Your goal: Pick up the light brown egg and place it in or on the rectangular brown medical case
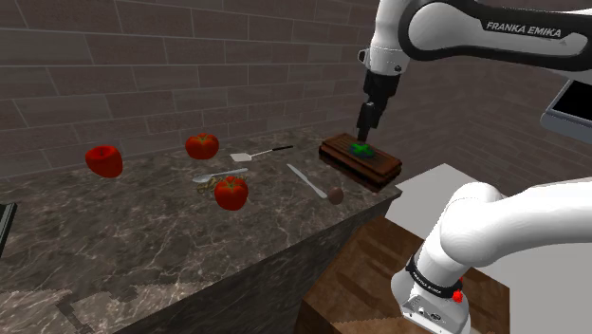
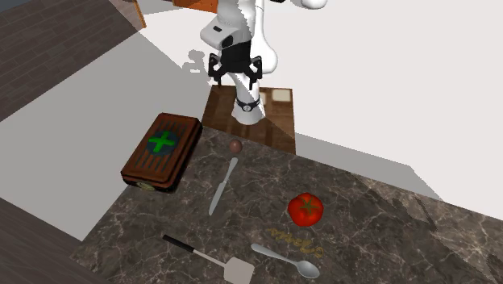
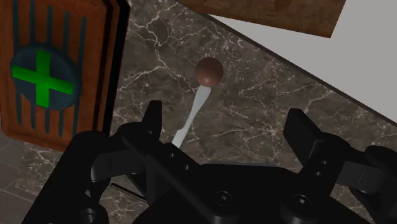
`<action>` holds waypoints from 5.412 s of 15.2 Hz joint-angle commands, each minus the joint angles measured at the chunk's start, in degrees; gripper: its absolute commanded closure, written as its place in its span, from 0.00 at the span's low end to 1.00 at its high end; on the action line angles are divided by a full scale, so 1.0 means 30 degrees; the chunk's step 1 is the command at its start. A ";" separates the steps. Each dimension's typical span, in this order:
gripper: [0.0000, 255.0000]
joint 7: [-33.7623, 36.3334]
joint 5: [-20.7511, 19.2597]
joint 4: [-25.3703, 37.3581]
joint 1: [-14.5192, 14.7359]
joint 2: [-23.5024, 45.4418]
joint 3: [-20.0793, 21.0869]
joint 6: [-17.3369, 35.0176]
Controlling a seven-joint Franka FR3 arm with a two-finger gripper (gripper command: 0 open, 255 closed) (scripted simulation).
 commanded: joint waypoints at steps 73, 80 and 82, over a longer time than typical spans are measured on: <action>1.00 -0.0427 -0.0865 -0.5465 0.0013 -0.0142 0.0062 0.7763; 1.00 -0.2362 -0.1905 -0.4397 -0.0927 0.0594 -0.1678 0.7651; 1.00 -0.3276 -0.2371 -0.4027 -0.1346 0.1147 -0.2526 0.7953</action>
